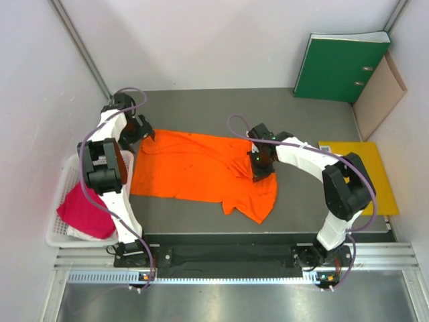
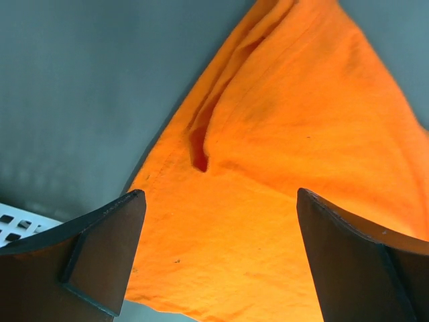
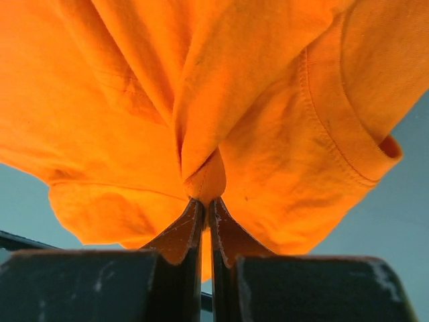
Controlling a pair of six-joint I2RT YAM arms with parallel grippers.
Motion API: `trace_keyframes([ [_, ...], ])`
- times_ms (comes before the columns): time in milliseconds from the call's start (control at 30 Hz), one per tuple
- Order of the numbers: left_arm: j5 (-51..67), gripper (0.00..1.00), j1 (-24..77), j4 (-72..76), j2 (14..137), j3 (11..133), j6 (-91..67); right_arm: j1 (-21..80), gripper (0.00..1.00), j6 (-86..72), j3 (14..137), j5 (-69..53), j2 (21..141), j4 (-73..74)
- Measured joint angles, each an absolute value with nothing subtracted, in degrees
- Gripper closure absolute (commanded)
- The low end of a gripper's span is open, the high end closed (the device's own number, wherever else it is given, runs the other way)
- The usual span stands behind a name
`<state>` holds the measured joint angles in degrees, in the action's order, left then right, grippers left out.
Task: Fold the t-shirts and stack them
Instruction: Fold the flattened tshirt in 1/3 of the way
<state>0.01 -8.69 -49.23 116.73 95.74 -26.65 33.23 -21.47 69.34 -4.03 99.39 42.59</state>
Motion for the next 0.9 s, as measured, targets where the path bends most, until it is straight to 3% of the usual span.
trace_keyframes([
  [67, 0.2, 0.01, -8.5, -49.2, 116.7, 96.0, -26.6, 33.5, 0.80, -21.2, 69.9, -4.1, 99.6, 43.2],
  [100, 0.7, 0.01, -8.4, -49.2, 116.7, 96.2, -26.6, 33.6, 0.58, -21.1, 70.6, -4.0, 100.1, 43.9],
  [167, 1.0, 0.01, -8.1, -49.3, 116.7, 96.5, -26.4, 33.6, 0.35, -21.0, 71.5, -3.3, 101.3, 44.4],
  [200, 1.3, 0.01, -7.8, -49.3, 116.7, 96.8, -26.2, 33.6, 0.12, -20.6, 71.5, -2.7, 101.4, 44.6],
  [233, 1.5, 0.01, -7.6, -49.3, 116.7, 97.0, -26.1, 33.6, 0.03, -20.6, 71.5, -2.0, 101.4, 45.0],
  [467, 3.7, 0.01, -3.0, -48.9, 116.7, 97.2, -24.2, 30.0, 0.01, -20.2, 71.6, 3.0, 95.5, 43.3],
  [700, 8.3, 0.01, 7.9, -47.0, 116.8, 98.0, -23.5, 16.8, 0.08, -20.8, 66.5, 3.4, 92.5, 34.9],
  [900, 15.8, 0.01, 15.6, -43.8, 120.0, 102.6, -24.1, 14.9, 0.15, -21.1, 64.4, 1.8, 97.6, 31.1],
])
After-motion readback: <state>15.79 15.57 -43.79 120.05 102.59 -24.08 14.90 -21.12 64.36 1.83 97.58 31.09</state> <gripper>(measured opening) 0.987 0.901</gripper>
